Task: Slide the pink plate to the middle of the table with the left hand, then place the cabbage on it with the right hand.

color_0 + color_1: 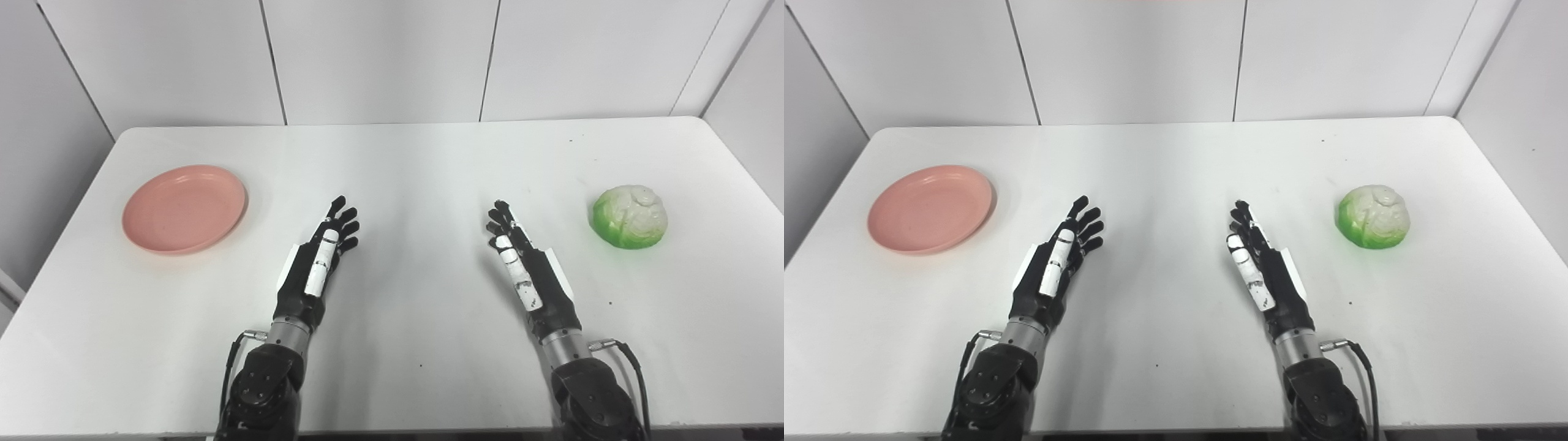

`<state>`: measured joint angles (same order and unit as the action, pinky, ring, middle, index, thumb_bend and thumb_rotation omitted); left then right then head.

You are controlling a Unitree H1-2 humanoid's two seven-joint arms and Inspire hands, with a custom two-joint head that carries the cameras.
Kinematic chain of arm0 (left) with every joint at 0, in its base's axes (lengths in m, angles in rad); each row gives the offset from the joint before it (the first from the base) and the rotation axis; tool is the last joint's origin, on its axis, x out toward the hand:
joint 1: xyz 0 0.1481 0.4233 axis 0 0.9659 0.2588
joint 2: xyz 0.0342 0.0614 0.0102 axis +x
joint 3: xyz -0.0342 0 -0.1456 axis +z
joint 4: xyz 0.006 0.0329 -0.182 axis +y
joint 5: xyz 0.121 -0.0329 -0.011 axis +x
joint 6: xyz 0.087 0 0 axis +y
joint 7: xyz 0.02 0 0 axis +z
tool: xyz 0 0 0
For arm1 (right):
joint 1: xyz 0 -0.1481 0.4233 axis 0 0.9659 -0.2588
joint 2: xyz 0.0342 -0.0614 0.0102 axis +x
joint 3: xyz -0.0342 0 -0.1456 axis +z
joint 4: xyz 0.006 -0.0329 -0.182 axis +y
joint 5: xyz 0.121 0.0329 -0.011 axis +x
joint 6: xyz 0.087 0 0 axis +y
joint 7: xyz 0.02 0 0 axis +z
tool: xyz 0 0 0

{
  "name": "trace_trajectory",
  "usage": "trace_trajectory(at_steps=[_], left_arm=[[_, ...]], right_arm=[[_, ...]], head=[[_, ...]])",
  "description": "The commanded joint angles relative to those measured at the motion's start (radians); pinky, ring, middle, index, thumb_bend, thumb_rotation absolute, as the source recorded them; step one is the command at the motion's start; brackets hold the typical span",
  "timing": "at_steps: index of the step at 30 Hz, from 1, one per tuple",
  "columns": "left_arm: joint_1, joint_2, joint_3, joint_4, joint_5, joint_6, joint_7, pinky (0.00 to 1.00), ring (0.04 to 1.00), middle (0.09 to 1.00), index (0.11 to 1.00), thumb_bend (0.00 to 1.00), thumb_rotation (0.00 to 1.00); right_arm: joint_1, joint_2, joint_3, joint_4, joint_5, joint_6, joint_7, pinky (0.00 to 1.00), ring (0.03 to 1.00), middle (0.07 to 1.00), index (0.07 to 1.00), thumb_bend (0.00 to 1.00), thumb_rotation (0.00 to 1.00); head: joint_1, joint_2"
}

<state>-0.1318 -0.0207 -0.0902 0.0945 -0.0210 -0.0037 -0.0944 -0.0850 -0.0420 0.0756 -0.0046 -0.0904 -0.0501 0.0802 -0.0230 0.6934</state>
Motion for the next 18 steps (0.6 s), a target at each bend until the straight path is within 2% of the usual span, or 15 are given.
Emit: trace_trajectory(at_steps=[1,18], left_arm=[[0.020,0.001,0.002,0.025,-0.007,0.019,-0.005,0.89,0.912,0.932,0.938,0.45,1.00],[0.020,-0.003,0.000,0.030,-0.005,0.016,-0.003,0.89,0.911,0.931,0.939,0.45,1.00]], right_arm=[[0.004,0.001,0.002,0.014,0.004,-0.024,-0.004,0.91,0.925,0.945,0.963,0.37,1.00],[0.004,-0.001,0.000,0.016,0.011,-0.027,0.000,0.92,0.927,0.946,0.966,0.36,1.00]], head=[[0.000,0.001],[0.017,-0.010]])
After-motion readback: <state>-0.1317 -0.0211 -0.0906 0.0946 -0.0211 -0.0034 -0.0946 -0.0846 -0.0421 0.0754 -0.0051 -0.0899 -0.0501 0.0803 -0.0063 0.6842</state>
